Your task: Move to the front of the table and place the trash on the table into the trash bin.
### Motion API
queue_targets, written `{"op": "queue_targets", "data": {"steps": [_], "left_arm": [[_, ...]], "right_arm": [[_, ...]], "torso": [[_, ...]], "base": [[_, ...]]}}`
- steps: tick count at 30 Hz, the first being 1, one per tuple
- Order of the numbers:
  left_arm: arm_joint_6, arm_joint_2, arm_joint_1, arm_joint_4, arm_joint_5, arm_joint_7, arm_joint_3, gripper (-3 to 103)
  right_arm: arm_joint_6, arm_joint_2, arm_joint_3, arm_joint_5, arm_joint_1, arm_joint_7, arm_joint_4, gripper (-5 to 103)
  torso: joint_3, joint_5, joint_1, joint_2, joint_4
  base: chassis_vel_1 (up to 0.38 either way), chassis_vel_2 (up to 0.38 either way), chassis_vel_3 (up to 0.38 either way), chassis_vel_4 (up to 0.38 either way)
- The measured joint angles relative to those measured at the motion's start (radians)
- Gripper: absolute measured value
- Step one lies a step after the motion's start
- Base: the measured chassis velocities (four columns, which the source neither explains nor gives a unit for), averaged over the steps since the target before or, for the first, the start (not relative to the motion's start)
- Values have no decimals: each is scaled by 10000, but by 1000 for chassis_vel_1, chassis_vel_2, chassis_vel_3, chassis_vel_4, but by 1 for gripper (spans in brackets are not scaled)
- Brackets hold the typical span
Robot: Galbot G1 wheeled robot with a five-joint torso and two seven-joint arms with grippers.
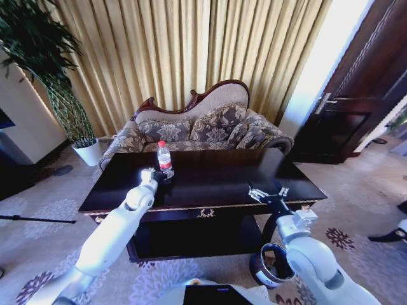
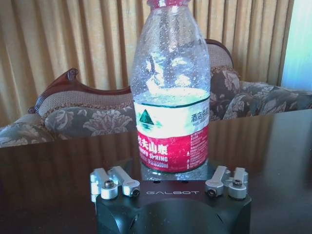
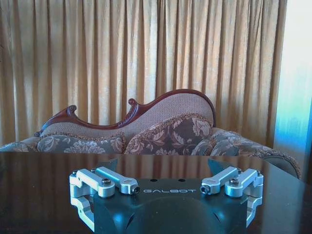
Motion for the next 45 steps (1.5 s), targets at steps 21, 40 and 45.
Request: {"op": "queue_targets", "data": {"steps": [21,40,45], "left_arm": [[-456,728,174,-313,1633,1466,-248,30],[-2413,2598,6,-884,4376,3915,-203,30],[-2499,2856,-664,-1357,4205,3914,443,30]], "right_arm": [[28,-422,-196,649,305,-8,-95,100],[-49,-1553,-823,3394,1735,-1155,538,100],[-87,-2086,-1053,4378,2745,-1677,439,100]], "torso": [[0,-1,0,1,1],[0,0,0,0,1],[0,1,-1,1,1]], "base": [[0,0,0,0],[0,0,0,0],[0,0,0,0]]}}
